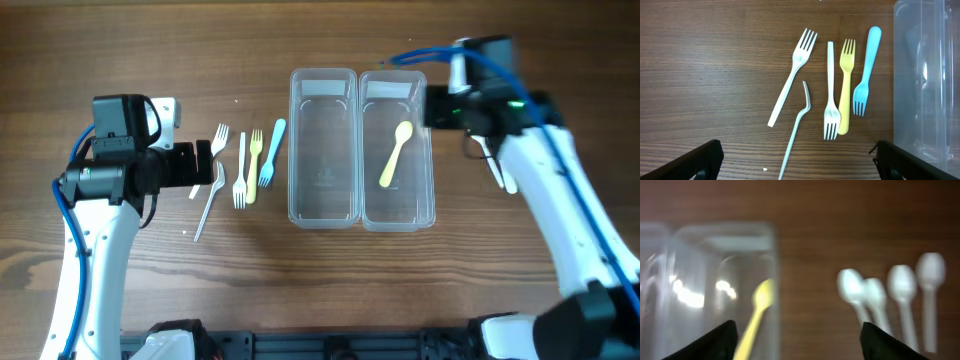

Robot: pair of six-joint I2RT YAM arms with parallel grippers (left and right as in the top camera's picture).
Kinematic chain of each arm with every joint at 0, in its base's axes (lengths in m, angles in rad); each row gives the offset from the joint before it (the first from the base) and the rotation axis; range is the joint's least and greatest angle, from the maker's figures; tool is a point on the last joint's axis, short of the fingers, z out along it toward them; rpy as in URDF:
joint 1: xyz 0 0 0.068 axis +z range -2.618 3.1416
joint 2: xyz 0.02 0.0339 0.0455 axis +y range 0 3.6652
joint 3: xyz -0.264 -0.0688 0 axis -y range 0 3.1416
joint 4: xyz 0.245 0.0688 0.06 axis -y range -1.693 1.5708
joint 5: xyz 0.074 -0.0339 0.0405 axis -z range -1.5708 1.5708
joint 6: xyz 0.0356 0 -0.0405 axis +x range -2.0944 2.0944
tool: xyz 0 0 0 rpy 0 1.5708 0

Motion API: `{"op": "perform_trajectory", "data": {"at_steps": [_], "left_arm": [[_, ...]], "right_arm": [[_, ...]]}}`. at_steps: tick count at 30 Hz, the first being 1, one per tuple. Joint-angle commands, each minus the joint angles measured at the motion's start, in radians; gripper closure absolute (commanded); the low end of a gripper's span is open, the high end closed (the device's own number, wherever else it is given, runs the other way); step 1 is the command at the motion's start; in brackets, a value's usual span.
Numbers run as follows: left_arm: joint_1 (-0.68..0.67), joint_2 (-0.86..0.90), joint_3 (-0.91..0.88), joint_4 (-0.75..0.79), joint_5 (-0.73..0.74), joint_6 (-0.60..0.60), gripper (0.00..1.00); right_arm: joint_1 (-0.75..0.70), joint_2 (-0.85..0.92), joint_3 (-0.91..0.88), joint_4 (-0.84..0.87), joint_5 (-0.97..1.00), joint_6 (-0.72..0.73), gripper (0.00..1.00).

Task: Pack container
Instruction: 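Return the right gripper to the spoons and grasp a white spoon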

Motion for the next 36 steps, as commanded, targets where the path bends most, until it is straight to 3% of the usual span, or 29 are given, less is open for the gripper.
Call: {"op": "perform_trajectory", "data": {"at_steps": [1,6,15,27,33,36], "left_arm": [[0.005,0.003,0.024,-0.001,-0.006,-0.014,0.00],[0.005,0.003,0.024,0.000,-0.006,-0.014,0.00],[0.005,0.003,0.024,-0.008,-0.006,-0.014,0.00],[0.004,0.003,0.024,-0.011,-0.006,-0.014,0.00],[0.004,0.003,0.024,-0.016,-0.006,-0.014,0.00],[0.004,0.003,0.024,-0.023,-0.006,-0.014,0.00]], "right_arm": [[-0.154,-0.001,0.016,-0.010,0.015,-0.045,0.18],[-0.270,0.103,0.012,-0.034,-0.215,-0.187,0.27],[-0.269,0.376,0.010,-0.048,-0.095,-0.186,0.40],[-0.269,0.500,0.002,0.000,-0.127,-0.182,0.50],[-0.269,0.541,-0.003,0.004,-0.149,-0.159,0.64],[-0.269,0.550,-0.017,-0.005,-0.148,-0.116,0.81]]}}
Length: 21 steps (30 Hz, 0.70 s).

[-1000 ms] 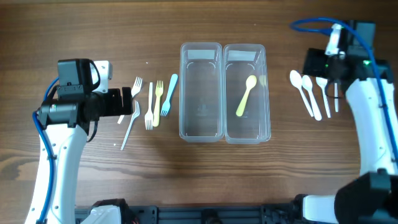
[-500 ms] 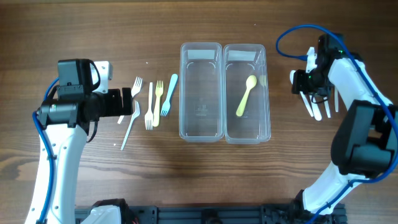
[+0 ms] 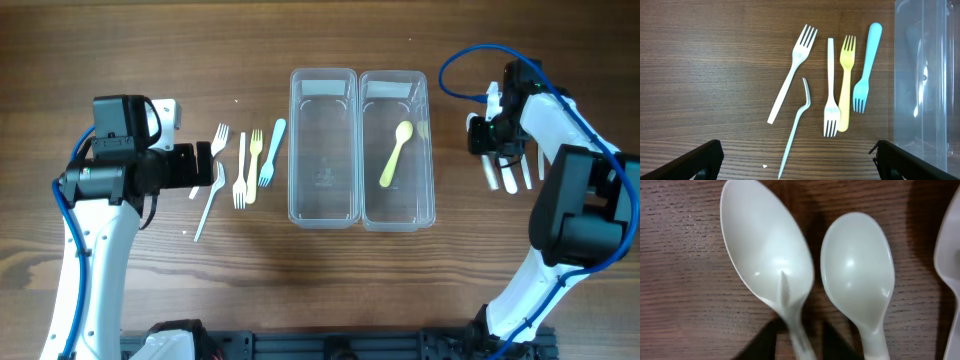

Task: Pack container
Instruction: 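Return the right gripper to the spoons and grasp a white spoon, then place the white spoon into the right container and release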

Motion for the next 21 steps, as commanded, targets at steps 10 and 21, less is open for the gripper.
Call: {"op": "perform_trajectory", "data": {"at_steps": [10,21], "left_arm": [[0.005,0.003,0.023,-0.007,-0.006,-0.014,0.00],[0.005,0.003,0.023,-0.007,-0.006,-0.014,0.00]], "right_arm": [[0.022,-0.019,-0.016,-0.074,-0.025,0.110,0.96],[0.259,-0.518,0.019,-0.079,-0.203,0.116,0.96]]}}
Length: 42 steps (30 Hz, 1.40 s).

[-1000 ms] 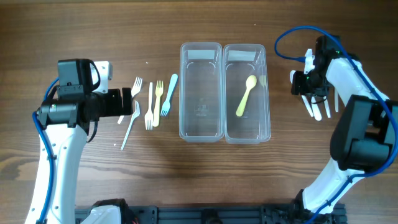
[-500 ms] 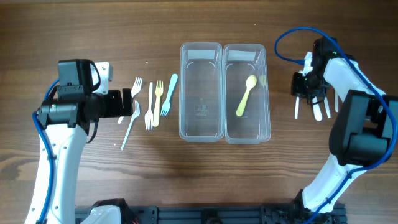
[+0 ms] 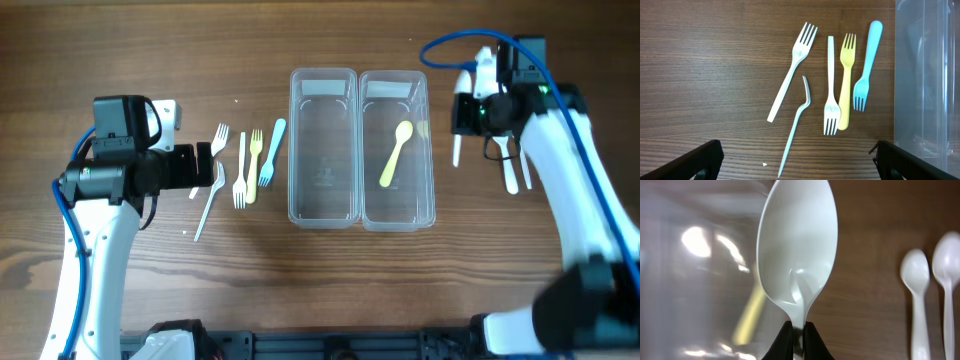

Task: Pack container
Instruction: 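Place the white spoon into the right container and release, then grasp another white spoon and drop it into the right container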

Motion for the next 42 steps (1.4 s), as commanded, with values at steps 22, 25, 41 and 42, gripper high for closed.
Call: {"op": "perform_trajectory", "data": {"at_steps": [22,25,41,42], "left_arm": [[0.005,0.003,0.023,-0.001,-0.006,-0.014,0.00],[0.005,0.003,0.023,0.000,-0.006,-0.014,0.00],[0.005,0.003,0.023,-0.001,-0.006,-0.014,0.00],[0.005,0.003,0.023,-0.002,-0.006,-0.014,0.00]], "right_arm": [[0.151,0.036,-0.006,0.158,0.046,0.094,0.52],[0.029,-0.011,-0.002,0.156,0.138,0.090,0.48],[-0.279,0.243,-0.031,0.108,0.137,-0.126,0.35],[-0.278,0.277,-0.031,0.109,0.138,-0.138,0.36]]}}
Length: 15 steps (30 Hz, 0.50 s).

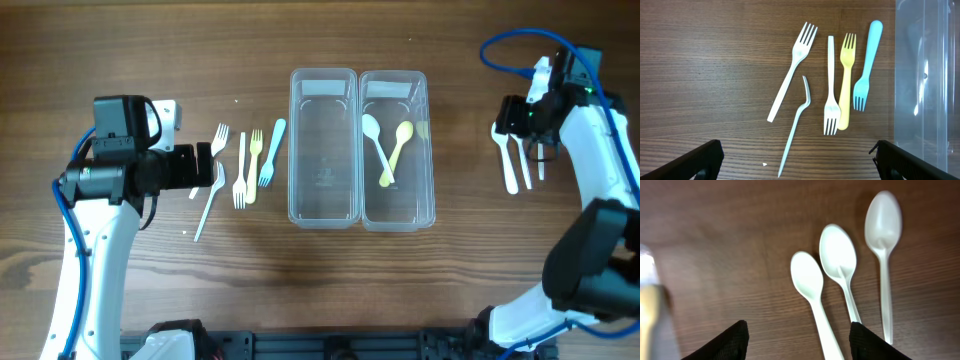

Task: Pack container
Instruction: 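Grasp another white spoon and drop it into the right container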

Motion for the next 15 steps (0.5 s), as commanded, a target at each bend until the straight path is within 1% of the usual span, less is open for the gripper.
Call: {"op": "perform_trajectory", "data": {"at_steps": [1,5,10,11,12,14,15], "left_arm": [[0.005,0.002,0.023,-0.004,-0.006,-0.014,0.00],[0.005,0.002,0.023,-0.019,-0.006,-0.014,0.00],[0.005,0.002,0.023,-0.024,-0.006,-0.014,0.00],[0.005,0.002,0.023,-0.024,-0.006,-0.014,0.00],[0.005,0.002,0.023,-0.023,-0.006,-0.014,0.00],[0.005,0.002,0.023,-0.023,-0.006,-0.014,0.00],[0.005,0.002,0.023,-0.023,-0.006,-0.014,0.00]], "right_arm": [[0.003,0.100,-0.007,0.000,0.028,-0.051,0.36],[0.003,0.200,-0.007,0.005,0.027,-0.039,0.40],[0.003,0.254,-0.007,0.021,0.027,-0.002,0.43],[0.003,0.260,-0.007,0.021,0.027,0.003,0.48],[0.003,0.263,-0.007,0.018,0.023,0.008,0.57],[0.003,0.264,-0.007,0.010,0.020,0.012,0.68],[0.003,0.264,-0.007,0.004,0.021,0.031,0.75]]}}
